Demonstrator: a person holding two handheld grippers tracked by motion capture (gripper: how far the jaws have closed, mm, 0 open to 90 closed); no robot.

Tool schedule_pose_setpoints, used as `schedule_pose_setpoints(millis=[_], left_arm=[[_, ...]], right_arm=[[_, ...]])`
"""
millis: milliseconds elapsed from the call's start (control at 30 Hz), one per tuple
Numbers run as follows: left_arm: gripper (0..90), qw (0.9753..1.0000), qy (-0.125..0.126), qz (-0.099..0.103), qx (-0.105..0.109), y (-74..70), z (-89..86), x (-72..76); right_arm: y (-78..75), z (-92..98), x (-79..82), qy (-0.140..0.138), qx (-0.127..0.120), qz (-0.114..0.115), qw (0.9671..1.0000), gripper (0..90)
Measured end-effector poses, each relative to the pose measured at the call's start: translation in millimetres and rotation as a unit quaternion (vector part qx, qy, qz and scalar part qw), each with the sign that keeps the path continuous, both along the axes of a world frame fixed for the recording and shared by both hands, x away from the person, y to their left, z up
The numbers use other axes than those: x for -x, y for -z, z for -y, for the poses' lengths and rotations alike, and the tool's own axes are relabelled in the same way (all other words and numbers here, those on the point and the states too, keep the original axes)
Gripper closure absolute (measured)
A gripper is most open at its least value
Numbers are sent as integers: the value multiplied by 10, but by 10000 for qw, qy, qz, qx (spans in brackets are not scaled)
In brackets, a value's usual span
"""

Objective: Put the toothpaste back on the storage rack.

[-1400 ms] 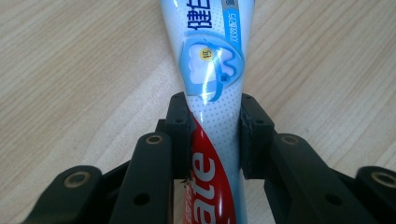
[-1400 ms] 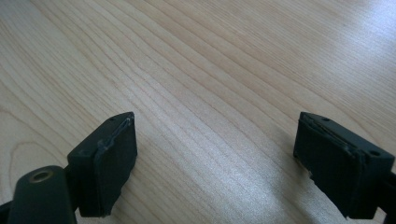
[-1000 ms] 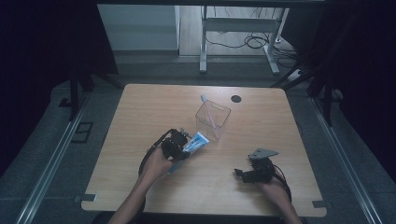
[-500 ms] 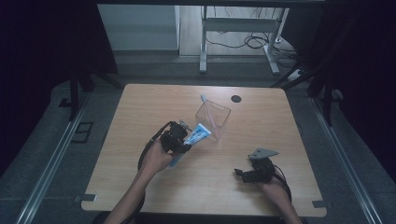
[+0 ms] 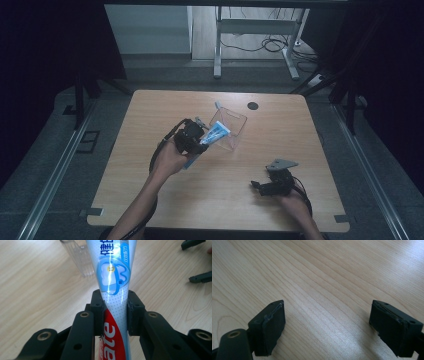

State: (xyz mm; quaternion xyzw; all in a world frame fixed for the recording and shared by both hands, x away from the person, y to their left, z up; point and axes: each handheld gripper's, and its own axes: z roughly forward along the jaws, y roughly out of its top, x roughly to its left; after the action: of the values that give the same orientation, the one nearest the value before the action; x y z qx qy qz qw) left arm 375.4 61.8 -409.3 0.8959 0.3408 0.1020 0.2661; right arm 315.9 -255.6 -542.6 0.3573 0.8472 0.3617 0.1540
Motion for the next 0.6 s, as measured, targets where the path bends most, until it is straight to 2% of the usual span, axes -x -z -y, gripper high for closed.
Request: schedule_pose_setpoints(millis=[233,433,600], left_arm=[[720,9999,5,104,19,-105,56,-108],[721,9999,12,114,90,-170,102,-216],[721,9997,12,218,122,-217,148,-300]], right_arm=[[0,0,0,1,-2,0,10000,131],[0,-2,1,11,-11,-4,10000,131],[0,-3,2,18,-13,-11,10000,130]])
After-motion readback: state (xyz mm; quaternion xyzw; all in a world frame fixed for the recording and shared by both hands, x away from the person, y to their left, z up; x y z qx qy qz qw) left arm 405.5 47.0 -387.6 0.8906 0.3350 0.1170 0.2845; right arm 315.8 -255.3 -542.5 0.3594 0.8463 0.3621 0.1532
